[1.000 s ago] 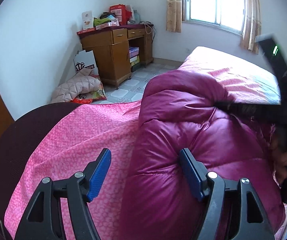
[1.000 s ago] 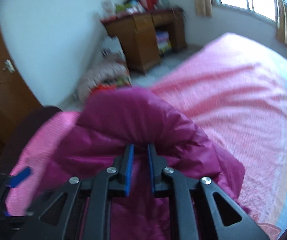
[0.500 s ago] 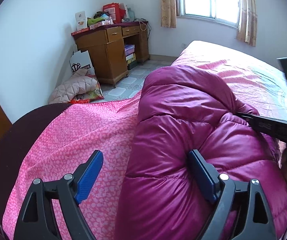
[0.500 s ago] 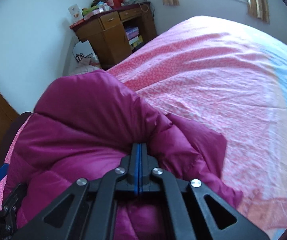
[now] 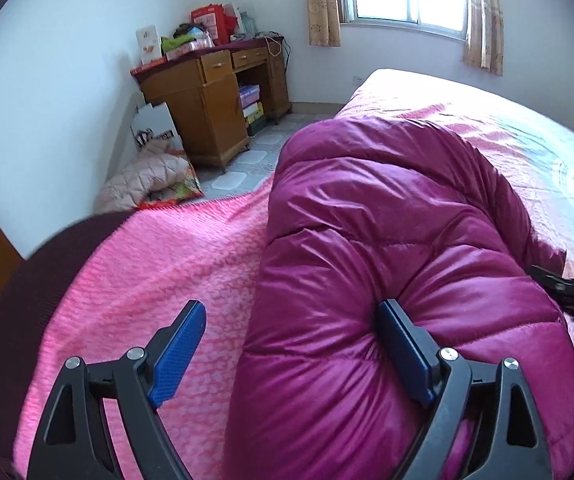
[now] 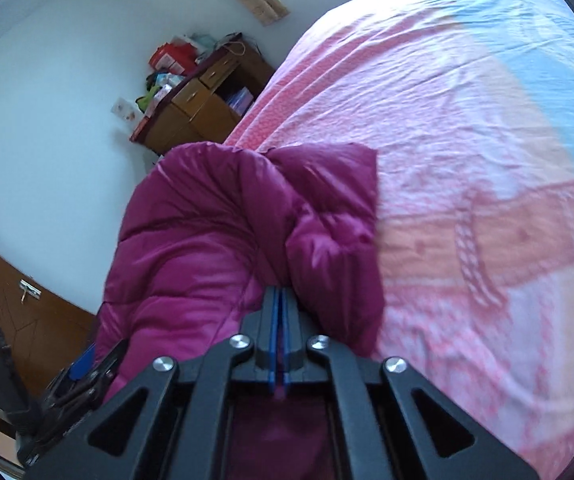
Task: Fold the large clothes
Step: 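Open both tools and withdraw them from the folded jacket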
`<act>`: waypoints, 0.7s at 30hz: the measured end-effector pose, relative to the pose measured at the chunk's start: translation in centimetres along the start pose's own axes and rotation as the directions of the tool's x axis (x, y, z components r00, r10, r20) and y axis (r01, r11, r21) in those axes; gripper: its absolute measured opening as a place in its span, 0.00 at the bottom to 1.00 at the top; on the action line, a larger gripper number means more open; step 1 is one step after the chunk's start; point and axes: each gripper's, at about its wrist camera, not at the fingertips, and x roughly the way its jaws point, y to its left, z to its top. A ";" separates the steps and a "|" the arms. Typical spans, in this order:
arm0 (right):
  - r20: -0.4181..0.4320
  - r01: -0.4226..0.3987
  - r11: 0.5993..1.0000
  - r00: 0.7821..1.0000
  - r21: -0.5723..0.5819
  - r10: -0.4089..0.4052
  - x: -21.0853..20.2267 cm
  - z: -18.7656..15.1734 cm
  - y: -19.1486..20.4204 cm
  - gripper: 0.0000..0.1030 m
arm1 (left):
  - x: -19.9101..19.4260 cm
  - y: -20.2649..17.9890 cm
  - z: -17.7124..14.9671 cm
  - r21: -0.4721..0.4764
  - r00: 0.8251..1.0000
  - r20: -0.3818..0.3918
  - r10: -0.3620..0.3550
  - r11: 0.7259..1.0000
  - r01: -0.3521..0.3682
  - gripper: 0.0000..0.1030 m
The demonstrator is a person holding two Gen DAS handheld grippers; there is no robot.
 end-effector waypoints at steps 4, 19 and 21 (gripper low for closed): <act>0.059 0.012 0.999 0.998 -0.032 -0.010 -4.1 -1.9 0.8 0.34 | -2.8 -0.3 -0.4 0.018 0.999 0.033 0.035 0.999 -0.035 0.86; 0.095 0.247 0.947 0.968 -0.204 -0.233 -7.5 -11.5 2.7 0.61 | -8.7 0.9 -9.3 -0.087 0.995 0.020 0.103 0.991 -0.101 0.86; 0.090 0.260 0.943 0.965 -0.207 -0.246 -7.9 -12.4 2.7 0.61 | -9.0 0.9 -11.0 -0.080 0.995 -0.007 0.103 0.991 -0.103 0.86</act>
